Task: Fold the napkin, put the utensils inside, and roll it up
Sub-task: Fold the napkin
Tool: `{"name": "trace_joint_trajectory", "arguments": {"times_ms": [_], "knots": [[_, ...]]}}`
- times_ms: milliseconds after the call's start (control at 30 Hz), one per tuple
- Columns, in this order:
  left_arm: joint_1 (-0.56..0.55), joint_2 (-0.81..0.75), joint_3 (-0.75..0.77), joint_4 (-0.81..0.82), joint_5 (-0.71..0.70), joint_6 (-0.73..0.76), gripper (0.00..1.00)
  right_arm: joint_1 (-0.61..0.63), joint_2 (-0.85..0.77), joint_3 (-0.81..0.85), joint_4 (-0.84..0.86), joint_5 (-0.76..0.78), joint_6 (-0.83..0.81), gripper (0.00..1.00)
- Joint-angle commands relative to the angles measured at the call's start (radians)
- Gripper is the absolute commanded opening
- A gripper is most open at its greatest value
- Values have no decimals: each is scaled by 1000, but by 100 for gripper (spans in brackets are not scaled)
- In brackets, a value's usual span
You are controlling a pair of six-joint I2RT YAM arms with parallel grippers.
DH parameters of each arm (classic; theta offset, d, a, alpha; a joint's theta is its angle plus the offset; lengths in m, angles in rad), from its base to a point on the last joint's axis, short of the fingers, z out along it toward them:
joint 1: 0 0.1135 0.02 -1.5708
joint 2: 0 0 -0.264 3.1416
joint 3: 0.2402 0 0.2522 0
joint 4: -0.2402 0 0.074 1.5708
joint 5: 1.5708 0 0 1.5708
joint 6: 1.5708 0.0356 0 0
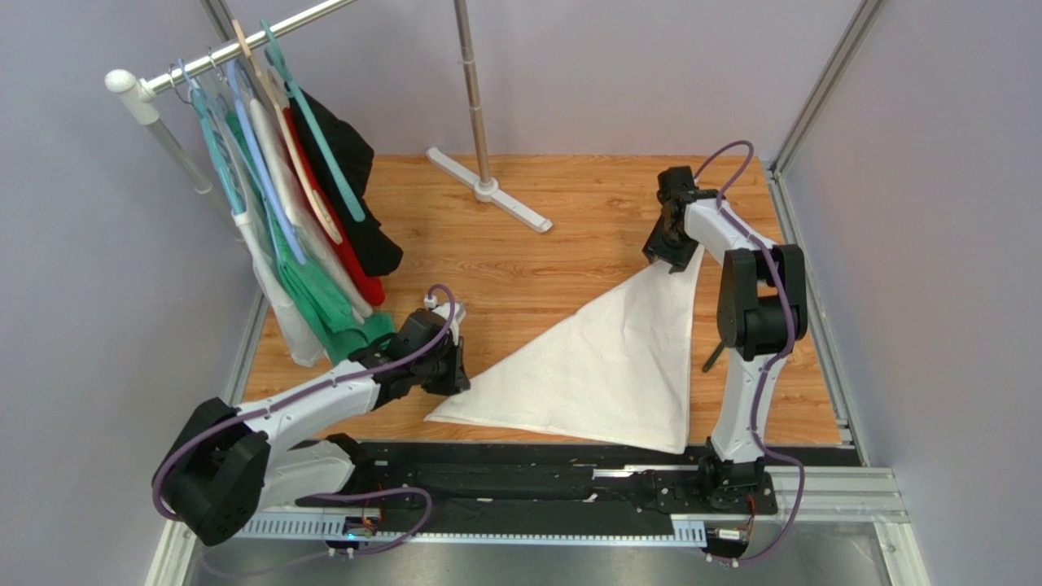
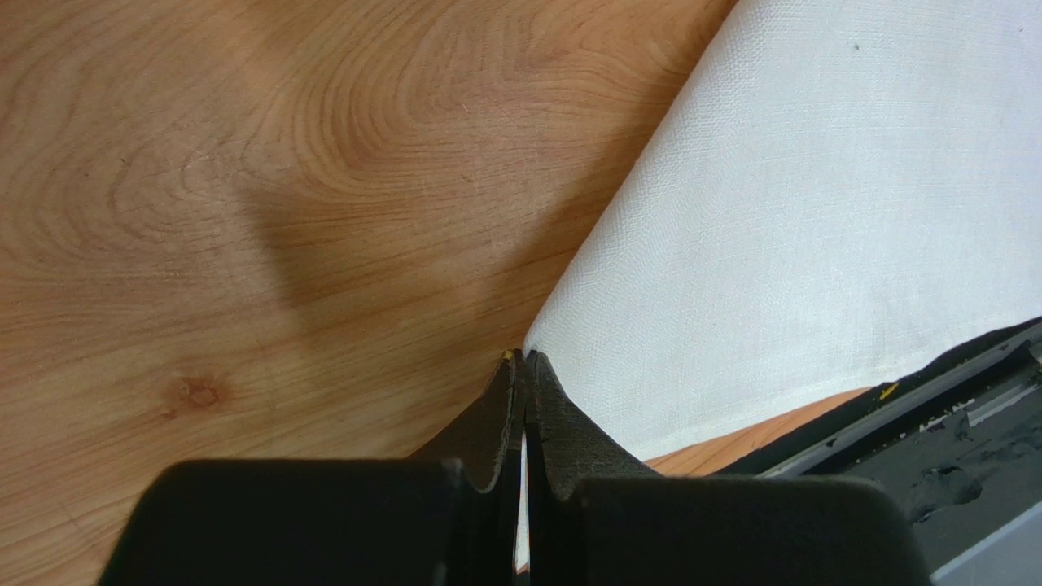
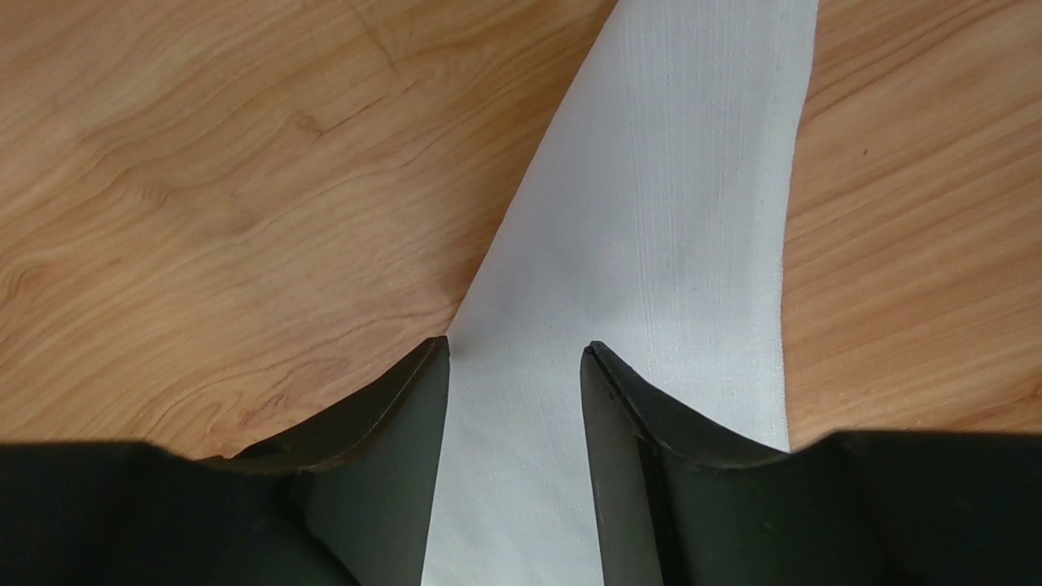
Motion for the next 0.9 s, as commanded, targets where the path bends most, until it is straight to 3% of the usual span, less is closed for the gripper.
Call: {"name": "trace_joint_trajectory", "arguments": {"times_ms": [0, 300, 500, 533, 567, 867], "knots": [[5, 0, 1, 1, 8, -3, 0, -20, 68, 107, -4, 26, -25, 47], [5, 2, 1, 13, 28, 8, 0, -33, 162, 199, -15, 35, -34, 41], [5, 13, 6, 27, 42, 23, 0, -33, 248, 301, -50, 9, -45, 20], [5, 16, 6, 30, 43, 25, 0, -33, 256, 314, -54, 4, -43, 5], [5, 22, 9, 35, 54, 28, 0, -33, 272, 334, -56, 1, -43, 0], [5, 30, 3, 73, 105, -1, 0, -32, 420, 578, -104, -40, -12, 0]]}}
